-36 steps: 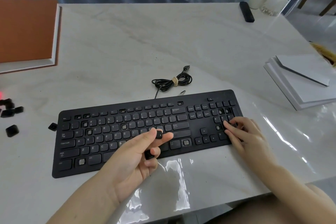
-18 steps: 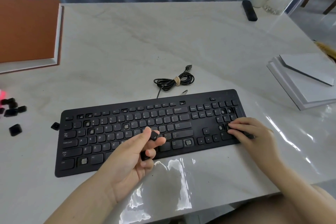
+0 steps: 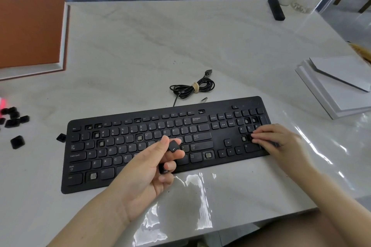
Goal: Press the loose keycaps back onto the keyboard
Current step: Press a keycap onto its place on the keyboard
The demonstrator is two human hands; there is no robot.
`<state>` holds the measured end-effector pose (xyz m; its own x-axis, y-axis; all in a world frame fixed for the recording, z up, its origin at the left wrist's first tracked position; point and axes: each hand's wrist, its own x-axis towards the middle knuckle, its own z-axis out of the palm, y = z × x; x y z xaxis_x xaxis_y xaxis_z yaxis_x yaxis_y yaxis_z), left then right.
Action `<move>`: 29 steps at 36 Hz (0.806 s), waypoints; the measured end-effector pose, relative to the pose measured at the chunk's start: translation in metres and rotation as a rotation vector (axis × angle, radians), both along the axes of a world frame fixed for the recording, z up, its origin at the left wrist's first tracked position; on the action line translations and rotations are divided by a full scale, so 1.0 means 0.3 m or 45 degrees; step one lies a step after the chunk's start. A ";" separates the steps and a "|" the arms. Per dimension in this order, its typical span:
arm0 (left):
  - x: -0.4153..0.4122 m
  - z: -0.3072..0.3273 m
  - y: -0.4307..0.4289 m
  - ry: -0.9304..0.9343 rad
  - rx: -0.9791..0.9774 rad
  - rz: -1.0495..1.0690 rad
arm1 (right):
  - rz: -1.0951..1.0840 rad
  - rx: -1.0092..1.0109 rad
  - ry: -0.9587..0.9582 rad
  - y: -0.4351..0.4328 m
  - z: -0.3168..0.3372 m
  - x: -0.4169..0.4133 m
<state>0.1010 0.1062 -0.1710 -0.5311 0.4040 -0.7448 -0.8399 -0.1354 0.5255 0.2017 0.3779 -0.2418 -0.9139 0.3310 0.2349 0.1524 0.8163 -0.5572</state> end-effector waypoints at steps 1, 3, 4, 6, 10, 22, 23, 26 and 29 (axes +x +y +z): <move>0.000 0.000 -0.002 0.002 0.003 -0.006 | 0.010 0.030 -0.008 0.003 -0.002 0.002; 0.001 -0.001 -0.008 0.008 -0.001 -0.016 | 0.028 0.078 -0.018 0.006 -0.005 0.005; 0.001 -0.003 -0.012 0.011 -0.007 -0.019 | 0.039 0.093 -0.027 0.007 -0.005 0.005; -0.002 -0.008 -0.014 0.017 -0.025 -0.026 | 0.070 0.107 -0.043 0.012 -0.002 0.004; -0.004 -0.019 -0.012 0.031 -0.063 -0.037 | 0.173 0.116 -0.040 0.019 0.019 -0.004; 0.002 -0.035 -0.007 0.130 -0.134 -0.087 | 0.152 -0.018 0.000 0.024 0.015 -0.010; 0.003 -0.037 -0.008 0.147 -0.148 -0.095 | 0.141 -0.025 0.002 0.023 0.012 -0.009; 0.009 -0.044 -0.010 0.199 -0.184 -0.128 | 0.096 -0.033 0.015 0.021 -0.002 -0.006; 0.011 -0.048 -0.010 0.255 -0.211 -0.164 | 0.111 0.035 0.028 0.021 -0.014 -0.006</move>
<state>0.1044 0.1031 -0.1855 -0.6267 0.3594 -0.6915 -0.7216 0.0673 0.6890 0.2000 0.3842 -0.2458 -0.9335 0.2434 0.2634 0.0679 0.8411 -0.5366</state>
